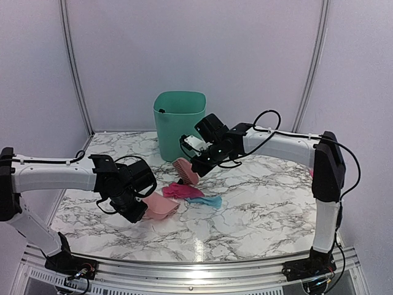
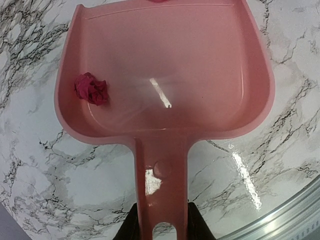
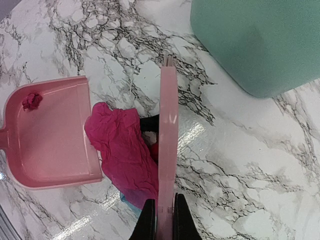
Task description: Sweep away the paper scraps from the table
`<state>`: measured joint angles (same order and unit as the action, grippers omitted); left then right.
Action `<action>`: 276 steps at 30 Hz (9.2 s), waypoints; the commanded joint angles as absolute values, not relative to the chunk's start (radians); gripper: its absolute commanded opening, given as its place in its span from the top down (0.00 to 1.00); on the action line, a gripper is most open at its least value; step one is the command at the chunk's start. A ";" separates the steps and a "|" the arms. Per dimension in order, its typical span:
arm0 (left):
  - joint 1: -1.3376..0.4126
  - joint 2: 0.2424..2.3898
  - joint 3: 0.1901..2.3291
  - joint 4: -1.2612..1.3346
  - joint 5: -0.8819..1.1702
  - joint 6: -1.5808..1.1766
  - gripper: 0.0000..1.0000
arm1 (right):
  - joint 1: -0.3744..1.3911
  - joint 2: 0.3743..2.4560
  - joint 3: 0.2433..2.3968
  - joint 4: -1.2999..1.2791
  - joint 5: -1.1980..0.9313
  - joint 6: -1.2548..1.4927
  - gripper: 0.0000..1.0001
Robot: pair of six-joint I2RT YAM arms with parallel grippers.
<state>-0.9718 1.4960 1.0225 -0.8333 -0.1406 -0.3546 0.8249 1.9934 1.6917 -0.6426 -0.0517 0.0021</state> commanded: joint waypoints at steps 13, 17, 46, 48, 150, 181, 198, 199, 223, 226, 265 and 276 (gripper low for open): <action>-0.980 1.586 1.101 -0.771 -0.186 -0.311 1.00 | 0.821 1.925 1.618 -0.537 -0.302 0.037 1.00; -0.980 1.583 1.111 -0.748 -0.206 -0.317 1.00 | 0.820 1.906 1.607 -0.518 -0.330 0.073 1.00; -0.980 1.449 1.032 -0.611 -0.239 -0.354 1.00 | 0.838 1.859 1.705 -0.528 -0.222 0.123 1.00; -0.979 1.457 1.025 -0.593 -0.234 -0.354 1.00 | 0.841 1.855 1.707 -0.530 -0.223 0.123 1.00; -1.066 1.427 0.882 -0.660 -0.118 -0.426 1.00 | 0.962 1.659 1.586 -0.805 -0.051 0.298 1.00; -1.069 1.497 0.917 -0.654 -0.018 -0.312 1.00 | 0.967 1.770 1.610 -1.113 0.238 0.354 1.00; -1.075 1.614 0.986 -0.653 -0.023 -0.283 1.00 | 0.991 1.895 1.685 -0.978 0.046 0.267 1.00; -1.075 1.618 0.991 -0.652 -0.022 -0.282 1.00 | 0.990 1.899 1.682 -0.969 0.034 0.265 1.00; -1.075 1.483 1.092 -0.651 -0.122 -0.311 1.00 | 1.034 1.852 1.759 -0.899 -0.014 0.262 1.00; -1.075 1.472 1.115 -0.659 -0.132 -0.310 1.00 | 1.034 1.830 1.763 -0.900 -0.006 0.261 1.00; -0.823 1.679 1.849 -0.702 -0.058 -0.084 1.00 | 0.919 1.872 2.213 -0.750 0.439 0.149 1.00; -0.668 1.896 2.125 -0.699 0.217 -0.151 1.00 | 0.858 1.979 2.319 -0.511 0.479 0.066 1.00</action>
